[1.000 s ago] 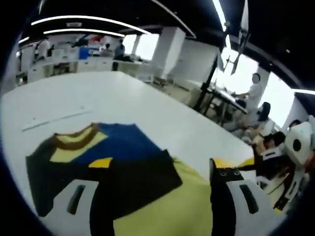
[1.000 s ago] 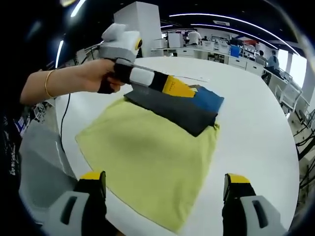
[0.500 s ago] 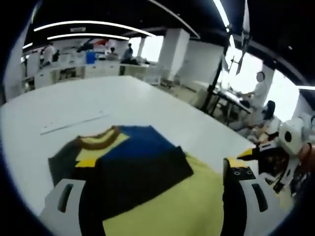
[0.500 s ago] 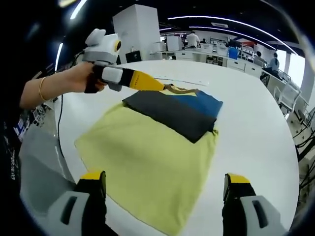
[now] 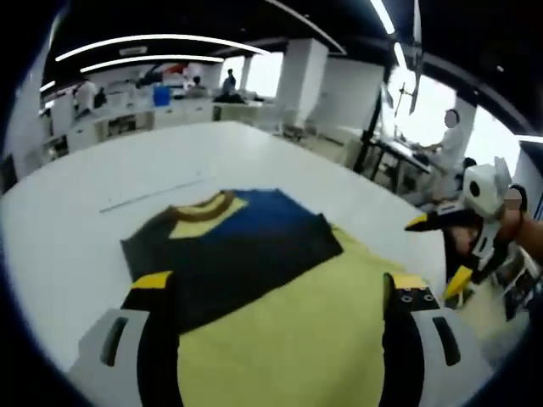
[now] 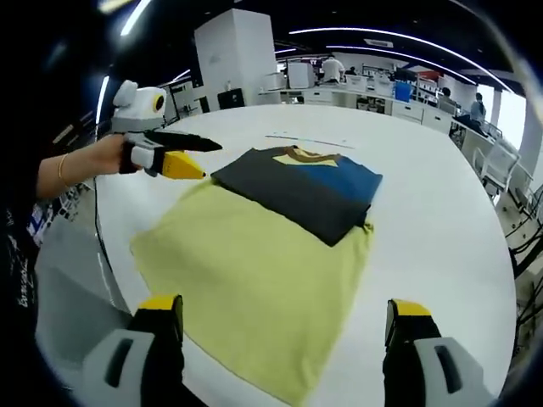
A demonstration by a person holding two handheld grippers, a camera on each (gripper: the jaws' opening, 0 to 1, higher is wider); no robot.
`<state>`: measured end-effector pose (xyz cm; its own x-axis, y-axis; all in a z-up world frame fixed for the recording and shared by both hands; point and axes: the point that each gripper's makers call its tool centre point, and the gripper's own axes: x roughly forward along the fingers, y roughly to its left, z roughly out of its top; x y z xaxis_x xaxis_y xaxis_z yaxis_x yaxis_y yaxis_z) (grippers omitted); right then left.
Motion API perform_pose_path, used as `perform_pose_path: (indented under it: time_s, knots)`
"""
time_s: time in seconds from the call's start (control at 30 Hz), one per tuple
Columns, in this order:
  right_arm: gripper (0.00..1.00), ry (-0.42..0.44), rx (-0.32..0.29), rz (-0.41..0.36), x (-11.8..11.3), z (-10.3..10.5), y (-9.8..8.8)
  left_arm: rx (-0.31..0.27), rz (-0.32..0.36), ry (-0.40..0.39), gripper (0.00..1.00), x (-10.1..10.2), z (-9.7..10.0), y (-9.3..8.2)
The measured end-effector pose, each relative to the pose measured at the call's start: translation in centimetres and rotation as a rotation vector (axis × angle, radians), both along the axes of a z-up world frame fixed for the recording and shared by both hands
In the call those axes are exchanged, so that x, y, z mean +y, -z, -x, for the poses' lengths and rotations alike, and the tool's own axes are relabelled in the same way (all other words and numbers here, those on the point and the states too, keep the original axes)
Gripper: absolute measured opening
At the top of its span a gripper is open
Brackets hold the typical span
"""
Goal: Fold the garment on the visible template until the final outline fits inside the template.
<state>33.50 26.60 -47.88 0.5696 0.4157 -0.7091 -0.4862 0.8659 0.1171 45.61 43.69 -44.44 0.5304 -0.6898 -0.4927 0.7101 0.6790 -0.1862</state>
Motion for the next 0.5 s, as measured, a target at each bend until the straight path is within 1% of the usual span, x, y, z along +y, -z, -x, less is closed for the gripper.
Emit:
perform_pose_path:
  time_s: [0.13, 0.27, 0.4, 0.5]
  knots:
    - [1.0, -0.001, 0.008, 0.003, 0.1, 0.3, 0.4, -0.016, -0.026, -0.003, 0.95, 1.5, 1.2, 0.0]
    - [1.0, 0.001, 0.015, -0.003, 0.2, 0.6, 0.5, -0.023, -0.041, -0.008, 0.94, 2.6, 2.5, 0.1]
    - [1.0, 0.002, 0.024, -0.004, 0.4, 0.9, 0.7, -0.026, -0.041, -0.012, 0.92, 3.5, 3.4, 0.2]
    - [1.0, -0.002, 0.029, -0.007, 0.6, 1.3, 0.8, -0.006, -0.051, -0.026, 0.9, 4.5, 4.0, 0.9]
